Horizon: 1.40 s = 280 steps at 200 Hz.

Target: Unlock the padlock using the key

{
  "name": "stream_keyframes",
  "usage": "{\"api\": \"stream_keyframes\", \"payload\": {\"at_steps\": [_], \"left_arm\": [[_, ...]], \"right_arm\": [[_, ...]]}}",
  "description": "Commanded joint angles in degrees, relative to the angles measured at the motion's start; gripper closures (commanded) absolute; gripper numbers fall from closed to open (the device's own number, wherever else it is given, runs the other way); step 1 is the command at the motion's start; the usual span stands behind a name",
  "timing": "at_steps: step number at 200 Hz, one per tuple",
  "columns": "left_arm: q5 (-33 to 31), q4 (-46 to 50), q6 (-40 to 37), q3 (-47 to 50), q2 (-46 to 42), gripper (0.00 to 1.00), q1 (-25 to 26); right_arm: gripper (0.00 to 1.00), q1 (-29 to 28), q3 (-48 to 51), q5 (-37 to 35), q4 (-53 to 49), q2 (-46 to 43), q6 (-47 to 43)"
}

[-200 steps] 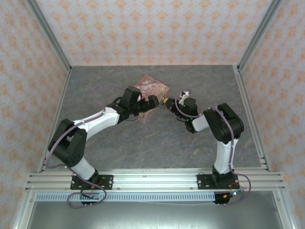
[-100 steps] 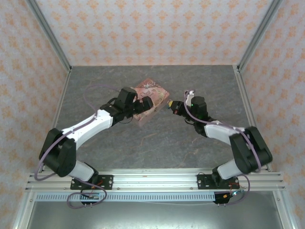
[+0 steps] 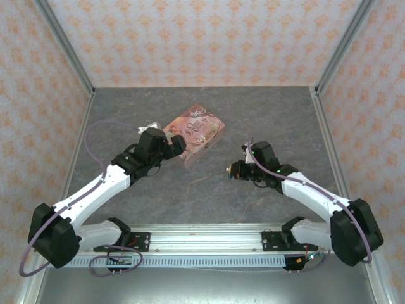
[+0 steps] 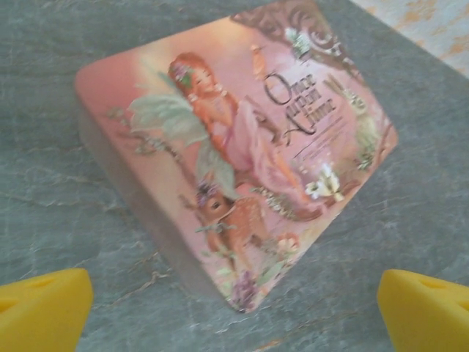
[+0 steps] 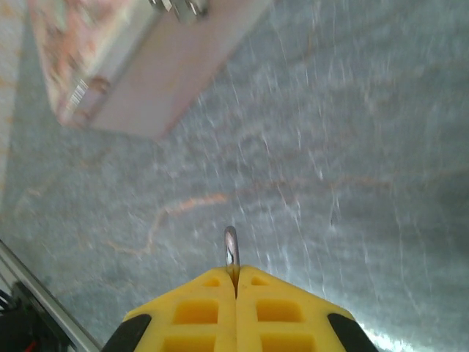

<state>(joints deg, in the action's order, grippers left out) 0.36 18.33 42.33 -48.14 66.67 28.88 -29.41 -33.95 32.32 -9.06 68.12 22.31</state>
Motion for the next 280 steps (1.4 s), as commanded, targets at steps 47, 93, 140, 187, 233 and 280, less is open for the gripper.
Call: {"api": "stream_keyframes", "payload": {"at_steps": [47,93,140,187,233,280], "left_arm": [[-6.26,4.5,0.48,3.52,-7.08,0.0,-0.22],[-8.98,7.09,-1.38,3.96,-10.19,0.0,-0.19],[-17.53,4.93,-3.44,5.08,-14.39,0.0,-0.17],[-33.07,-10.23,-24.77,15.16,-25.25,0.0,-0.17],[-36.92,-14.67,-34.86,19.89,-28.21,0.0,-4.57],[-31.66,-24.26,-34.58,27.03,-24.43,0.0,-11.68]], "right_arm": [[0.98,-3.12,-1.49,-1.06,5.79,13.22,1.78],[0.73,-3.15,-1.82,-5.87,7.33,13.74,-0.56],[0.55,-1.46,-5.55,-16.29,-0.53,6.64,-7.35],[0.33,4.56,-4.41,-28.39,-2.09,-4.38,-13.83],[0.01,7.96,4.15,-37.84,7.75,-13.8,-17.85],[0.01,12.88,11.5,-41.55,18.63,-19.16,-22.01]]}}
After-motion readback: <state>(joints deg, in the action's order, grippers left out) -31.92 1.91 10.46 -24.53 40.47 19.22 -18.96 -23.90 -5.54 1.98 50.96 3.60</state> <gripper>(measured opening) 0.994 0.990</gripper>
